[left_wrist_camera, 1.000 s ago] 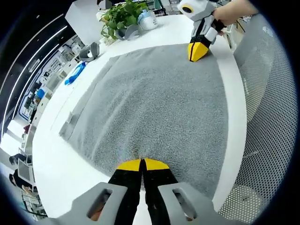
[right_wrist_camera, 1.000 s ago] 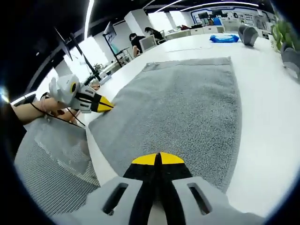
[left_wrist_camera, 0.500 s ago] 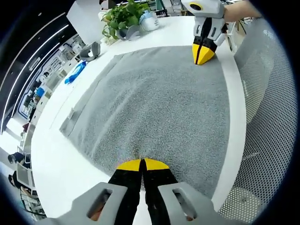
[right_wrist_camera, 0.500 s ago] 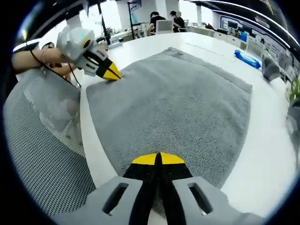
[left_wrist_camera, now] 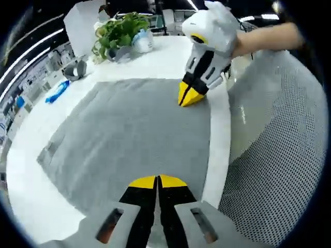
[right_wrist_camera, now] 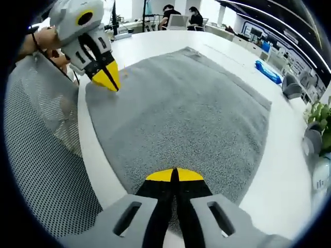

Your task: Fold the towel on the table until its edges align and the towel forms a compact rectangular stack.

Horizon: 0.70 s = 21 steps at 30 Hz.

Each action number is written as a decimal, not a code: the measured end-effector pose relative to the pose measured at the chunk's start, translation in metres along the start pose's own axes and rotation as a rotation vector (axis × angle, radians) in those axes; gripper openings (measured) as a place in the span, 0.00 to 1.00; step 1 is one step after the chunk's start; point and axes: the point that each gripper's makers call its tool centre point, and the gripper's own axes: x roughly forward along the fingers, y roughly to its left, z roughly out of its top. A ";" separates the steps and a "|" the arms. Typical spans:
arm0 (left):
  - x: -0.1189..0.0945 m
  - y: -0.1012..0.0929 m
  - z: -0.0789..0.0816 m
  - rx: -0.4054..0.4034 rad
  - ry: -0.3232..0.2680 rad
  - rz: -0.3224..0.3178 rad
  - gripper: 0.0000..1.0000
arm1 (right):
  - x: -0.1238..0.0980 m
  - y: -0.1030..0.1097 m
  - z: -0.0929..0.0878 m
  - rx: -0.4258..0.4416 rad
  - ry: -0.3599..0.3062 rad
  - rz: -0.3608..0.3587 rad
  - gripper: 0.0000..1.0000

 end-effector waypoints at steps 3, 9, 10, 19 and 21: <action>-0.002 0.025 -0.033 0.192 0.173 0.103 0.01 | 0.000 0.001 0.002 -0.055 -0.042 0.011 0.00; 0.000 0.020 -0.022 0.145 0.111 0.098 0.01 | 0.000 0.000 0.004 0.078 -0.098 0.054 0.00; -0.001 0.021 -0.023 0.145 0.112 0.100 0.01 | 0.001 0.001 0.005 0.052 -0.090 0.059 0.00; -0.008 0.048 -0.032 0.092 0.078 0.093 0.01 | 0.011 0.009 0.022 -0.234 -0.034 0.026 0.00; -0.008 0.052 -0.032 0.086 0.064 0.101 0.01 | 0.013 0.012 0.024 -0.305 -0.010 -0.011 0.00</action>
